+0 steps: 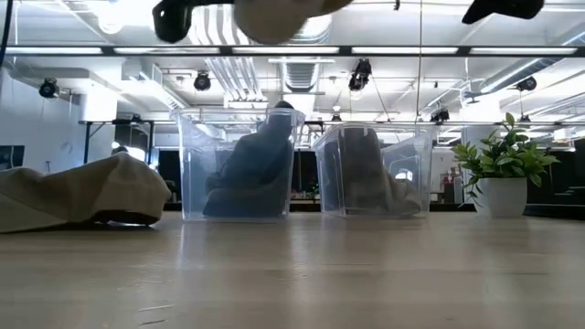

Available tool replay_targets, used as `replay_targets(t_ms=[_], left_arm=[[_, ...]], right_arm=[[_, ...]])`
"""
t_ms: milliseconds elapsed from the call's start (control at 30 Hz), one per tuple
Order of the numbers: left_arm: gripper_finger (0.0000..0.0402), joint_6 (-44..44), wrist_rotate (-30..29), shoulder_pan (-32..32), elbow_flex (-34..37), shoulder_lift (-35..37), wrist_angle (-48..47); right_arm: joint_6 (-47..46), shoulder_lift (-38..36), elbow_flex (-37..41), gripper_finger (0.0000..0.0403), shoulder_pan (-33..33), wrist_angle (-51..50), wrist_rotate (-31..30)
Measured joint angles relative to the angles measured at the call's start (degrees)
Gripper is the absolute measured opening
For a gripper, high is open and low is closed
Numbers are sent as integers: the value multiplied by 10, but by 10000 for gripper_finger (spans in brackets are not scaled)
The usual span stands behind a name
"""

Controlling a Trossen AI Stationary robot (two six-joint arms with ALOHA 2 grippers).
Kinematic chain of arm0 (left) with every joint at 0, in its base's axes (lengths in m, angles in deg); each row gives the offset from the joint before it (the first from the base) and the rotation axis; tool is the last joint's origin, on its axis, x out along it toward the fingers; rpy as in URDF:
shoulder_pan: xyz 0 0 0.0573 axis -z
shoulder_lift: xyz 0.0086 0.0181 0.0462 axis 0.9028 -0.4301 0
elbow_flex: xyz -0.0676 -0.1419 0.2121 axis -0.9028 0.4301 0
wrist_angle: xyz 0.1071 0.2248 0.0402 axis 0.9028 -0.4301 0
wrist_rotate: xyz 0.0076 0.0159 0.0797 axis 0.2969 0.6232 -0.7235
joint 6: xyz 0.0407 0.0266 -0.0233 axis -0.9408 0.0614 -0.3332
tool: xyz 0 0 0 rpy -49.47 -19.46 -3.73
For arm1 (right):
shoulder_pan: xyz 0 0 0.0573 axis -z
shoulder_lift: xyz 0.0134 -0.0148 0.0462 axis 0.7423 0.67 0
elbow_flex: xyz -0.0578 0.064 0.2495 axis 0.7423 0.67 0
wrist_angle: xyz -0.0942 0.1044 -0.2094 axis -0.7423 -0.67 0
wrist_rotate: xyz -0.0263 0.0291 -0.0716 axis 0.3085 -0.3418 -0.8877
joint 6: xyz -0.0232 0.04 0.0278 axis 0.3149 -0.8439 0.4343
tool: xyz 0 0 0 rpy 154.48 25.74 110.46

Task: Pick & Place hat
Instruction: Put the bottom brown hat into the right transparent bin

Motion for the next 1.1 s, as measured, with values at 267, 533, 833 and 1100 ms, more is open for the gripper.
replay_targets(t_ms=[267, 533, 833, 1100], left_arm=[[7, -81, -132, -99, -90, -66, -1], [7, -78, -54, -141, -154, -135, 26], [7, -73, -31, -154, -178, -170, 150], [7, 51, 13, -193, -179, -189, 195]], right_arm=[[3, -24, 43, 201, -7, 153, -173], [44, -10, 51, 203, -2, 218, -331], [14, -4, 71, 203, -4, 227, -389], [186, 8, 71, 203, -11, 327, -478]])
